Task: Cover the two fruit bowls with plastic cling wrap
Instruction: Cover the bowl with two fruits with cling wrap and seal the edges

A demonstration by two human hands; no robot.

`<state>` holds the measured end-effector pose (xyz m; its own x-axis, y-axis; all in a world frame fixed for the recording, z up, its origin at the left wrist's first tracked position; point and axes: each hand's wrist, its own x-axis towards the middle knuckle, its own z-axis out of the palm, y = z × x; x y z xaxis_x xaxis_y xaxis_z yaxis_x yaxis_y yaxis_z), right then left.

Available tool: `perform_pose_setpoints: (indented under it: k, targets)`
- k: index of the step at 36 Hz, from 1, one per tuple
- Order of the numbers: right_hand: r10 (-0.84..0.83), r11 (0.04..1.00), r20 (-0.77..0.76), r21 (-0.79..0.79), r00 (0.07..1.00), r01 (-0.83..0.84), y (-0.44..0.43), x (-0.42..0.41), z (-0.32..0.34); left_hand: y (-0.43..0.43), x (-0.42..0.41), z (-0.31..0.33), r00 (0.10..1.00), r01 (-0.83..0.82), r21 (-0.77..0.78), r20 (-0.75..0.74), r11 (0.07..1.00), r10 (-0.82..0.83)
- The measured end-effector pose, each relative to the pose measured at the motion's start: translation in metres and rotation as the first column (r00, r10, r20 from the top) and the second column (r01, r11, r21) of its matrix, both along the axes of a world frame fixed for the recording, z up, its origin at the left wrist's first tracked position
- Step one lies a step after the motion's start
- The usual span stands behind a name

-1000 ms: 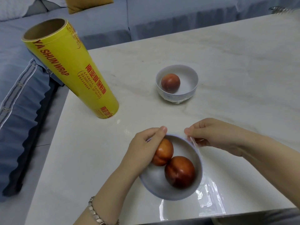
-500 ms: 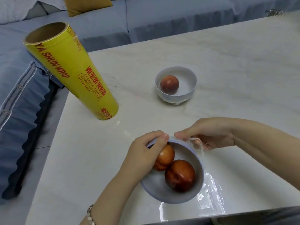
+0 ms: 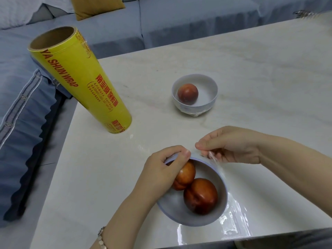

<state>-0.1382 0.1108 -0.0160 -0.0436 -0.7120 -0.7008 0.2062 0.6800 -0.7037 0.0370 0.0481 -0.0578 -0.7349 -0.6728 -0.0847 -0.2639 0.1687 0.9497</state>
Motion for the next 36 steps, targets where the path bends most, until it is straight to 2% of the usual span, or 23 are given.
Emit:
perform_pose_setpoints:
  k: [6,10,13,15,18,20,23,29,33,36]
  targets:
    - [0.155,0.965,0.051,0.204,0.987,-0.162,-0.004,-0.012,0.016,0.003,-0.003,0.004,0.999,-0.012,-0.011,0.035,1.0,0.012]
    - [0.248,0.935,0.046,0.252,0.968,-0.251,-0.005,-0.015,0.017,0.003,-0.006,0.005,0.999,-0.024,-0.013,0.037,1.0,0.024]
    - [0.306,0.928,0.037,0.211,0.951,-0.307,-0.004,-0.012,0.015,0.004,-0.007,0.005,0.999,-0.007,-0.021,0.04,1.0,0.008]
    - [0.249,0.96,0.02,0.13,0.968,-0.25,-0.003,-0.007,0.009,0.003,-0.007,0.005,0.999,-0.007,-0.029,0.032,1.0,0.008]
    - [0.035,0.999,-0.066,0.002,0.997,-0.035,0.001,0.002,-0.002,0.002,-0.005,0.004,1.0,-0.02,-0.021,0.015,1.0,0.021]
    - [-0.11,0.99,-0.17,-0.106,0.979,0.093,0.003,0.009,-0.009,0.002,-0.005,0.005,0.999,-0.038,-0.019,0.015,0.999,0.039]
    - [-0.267,0.947,-0.277,-0.255,0.923,0.198,0.007,0.02,-0.015,0.003,-0.005,0.007,0.999,-0.053,-0.024,0.003,0.998,0.053]
    - [-0.318,0.93,-0.334,-0.292,0.887,0.224,0.005,0.031,-0.024,0.002,-0.002,0.003,0.996,-0.09,-0.04,-0.021,0.995,0.09]
    - [-0.334,0.928,-0.426,-0.304,0.841,0.215,0.003,0.034,-0.027,0.002,-0.001,0.001,0.993,-0.118,-0.057,-0.031,0.991,0.116]
    - [-0.371,0.919,-0.348,-0.27,0.861,0.287,0.004,0.034,-0.028,0.002,-0.001,0.002,0.989,-0.146,-0.051,-0.025,0.988,0.145]
